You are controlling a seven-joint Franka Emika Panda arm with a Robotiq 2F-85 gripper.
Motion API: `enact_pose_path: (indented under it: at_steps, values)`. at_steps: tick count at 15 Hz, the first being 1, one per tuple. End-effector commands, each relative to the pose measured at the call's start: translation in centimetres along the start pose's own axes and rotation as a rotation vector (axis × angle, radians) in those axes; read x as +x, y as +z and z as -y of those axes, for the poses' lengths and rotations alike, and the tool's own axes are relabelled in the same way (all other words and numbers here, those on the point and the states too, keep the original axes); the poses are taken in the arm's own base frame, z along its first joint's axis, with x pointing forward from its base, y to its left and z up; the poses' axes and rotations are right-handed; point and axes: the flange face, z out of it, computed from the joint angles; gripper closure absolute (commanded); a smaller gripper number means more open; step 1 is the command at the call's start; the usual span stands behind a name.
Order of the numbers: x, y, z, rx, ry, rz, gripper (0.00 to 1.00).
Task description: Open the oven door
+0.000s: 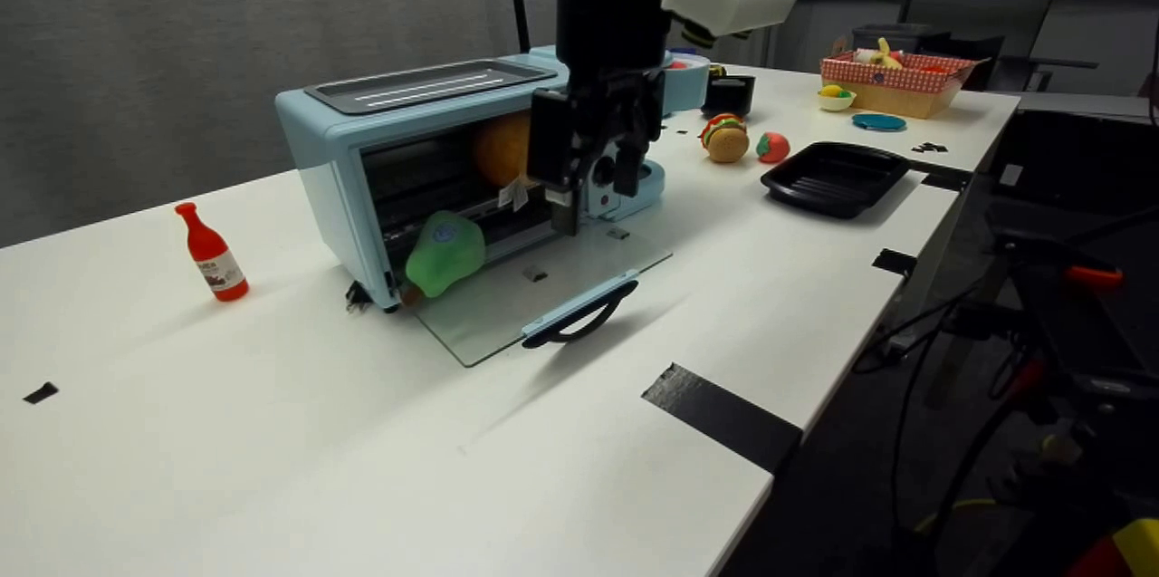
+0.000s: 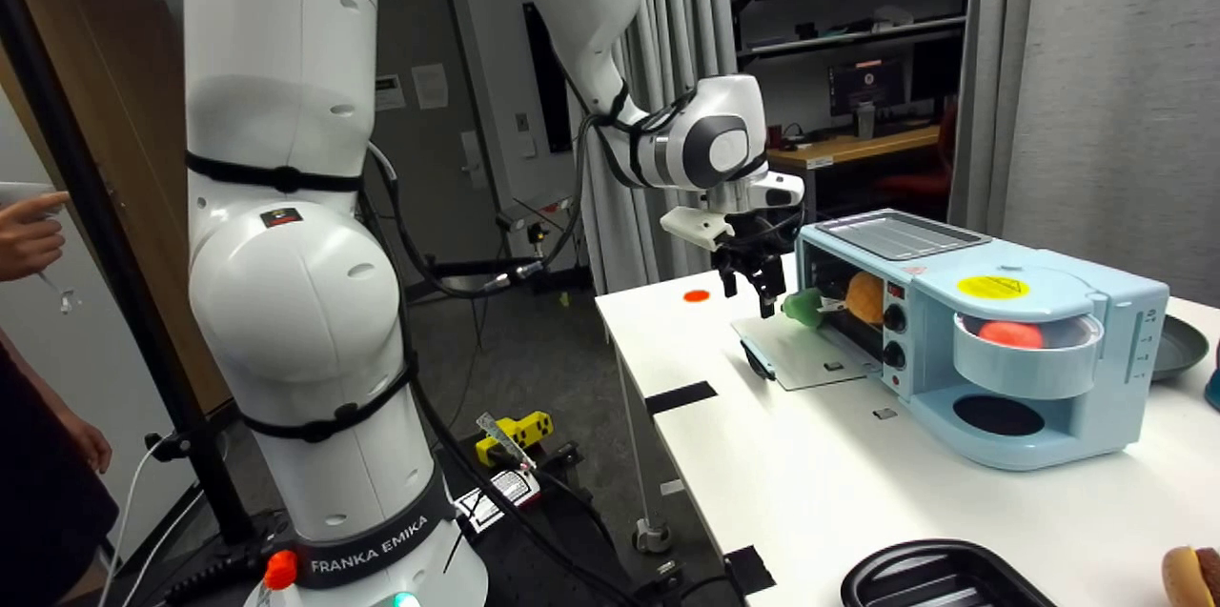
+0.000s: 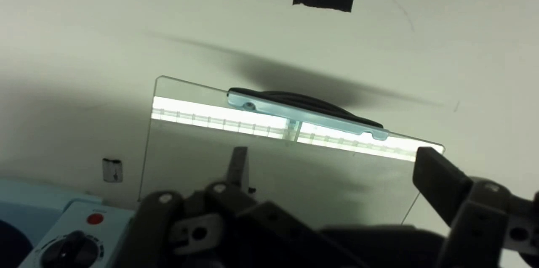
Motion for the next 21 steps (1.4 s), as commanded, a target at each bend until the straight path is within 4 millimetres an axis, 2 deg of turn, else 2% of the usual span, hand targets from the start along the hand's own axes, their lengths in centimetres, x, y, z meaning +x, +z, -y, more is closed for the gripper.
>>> enact_pose_path:
  at_steps: [1, 7, 8, 21]
  values:
    - [-2.3, -2.5, -0.1, -0.003, -0.042, -0.073, 0.00]
    - [-4.9, -5.6, 0.7, -0.001, -0.105, -0.190, 0.00]
    - [-3.0, -4.1, 0.5, -0.004, -0.098, -0.141, 0.00]
    - [-3.2, -3.9, 0.4, -0.006, -0.098, -0.137, 0.00]
